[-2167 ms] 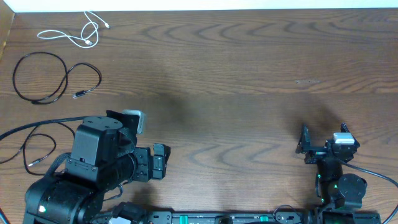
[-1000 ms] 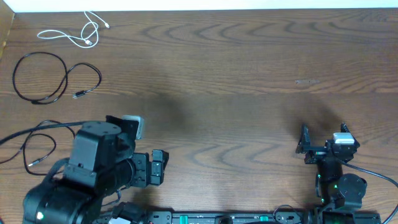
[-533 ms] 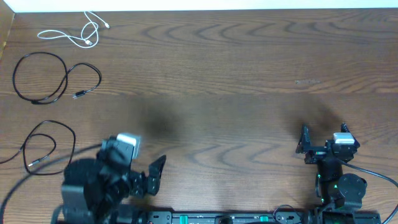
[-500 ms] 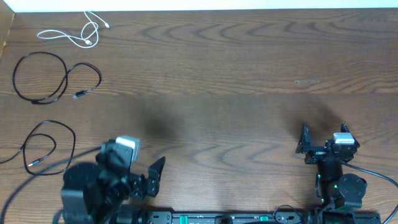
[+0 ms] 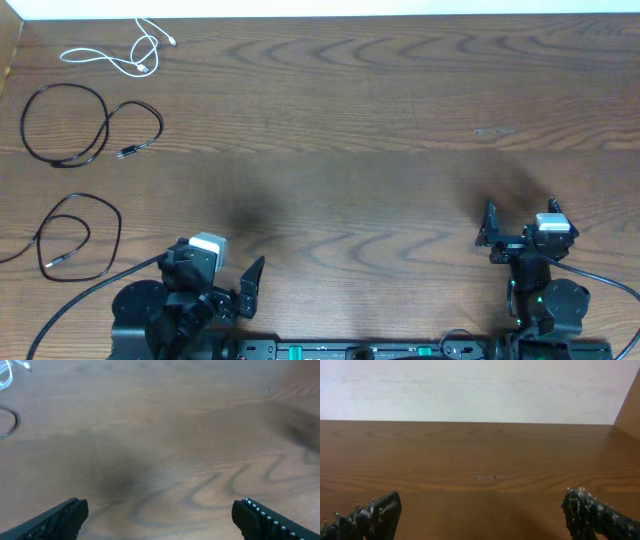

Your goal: Untangle cables

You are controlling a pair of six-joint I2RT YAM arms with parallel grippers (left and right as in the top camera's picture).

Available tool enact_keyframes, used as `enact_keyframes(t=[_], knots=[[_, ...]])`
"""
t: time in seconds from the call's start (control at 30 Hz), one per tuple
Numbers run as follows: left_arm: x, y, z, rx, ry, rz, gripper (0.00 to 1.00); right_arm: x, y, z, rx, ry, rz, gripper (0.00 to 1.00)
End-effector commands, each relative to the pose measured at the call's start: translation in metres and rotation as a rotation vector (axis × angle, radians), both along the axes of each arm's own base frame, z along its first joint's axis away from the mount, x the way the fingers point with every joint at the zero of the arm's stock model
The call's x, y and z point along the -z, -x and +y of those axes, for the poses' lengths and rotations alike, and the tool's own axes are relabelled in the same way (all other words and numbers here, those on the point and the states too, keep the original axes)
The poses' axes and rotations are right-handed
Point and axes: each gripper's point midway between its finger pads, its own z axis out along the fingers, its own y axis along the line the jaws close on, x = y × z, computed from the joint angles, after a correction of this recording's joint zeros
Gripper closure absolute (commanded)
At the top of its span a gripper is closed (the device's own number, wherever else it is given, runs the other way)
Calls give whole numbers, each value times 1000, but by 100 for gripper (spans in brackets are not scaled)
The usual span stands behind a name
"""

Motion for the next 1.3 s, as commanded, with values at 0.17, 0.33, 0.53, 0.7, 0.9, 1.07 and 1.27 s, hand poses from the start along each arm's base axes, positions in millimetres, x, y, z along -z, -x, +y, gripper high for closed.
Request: enact_keyframes(t=[0.17,0.33,0.53,0.7,0.9,1.07,1.27], knots=[[14,-20,-3,9,14,-148,2,1,0,1,-2,8,4,1],[21,-32,-3,4,28,-220,2,1,0,1,-2,7,4,1],[30,-44,-3,4,30,-301,2,1,0,1,-2,8,4,1],[43,-54,-3,-5,45,-311,2,1,0,1,-2,7,4,1],[47,-73,0,-46,101,-404,2,1,0,1,-2,8,4,1],[56,-82,9,-124,169,-426,2,1,0,1,-2,7,4,1],[59,-86,27,-225,142,-421,2,1,0,1,-2,8,4,1]])
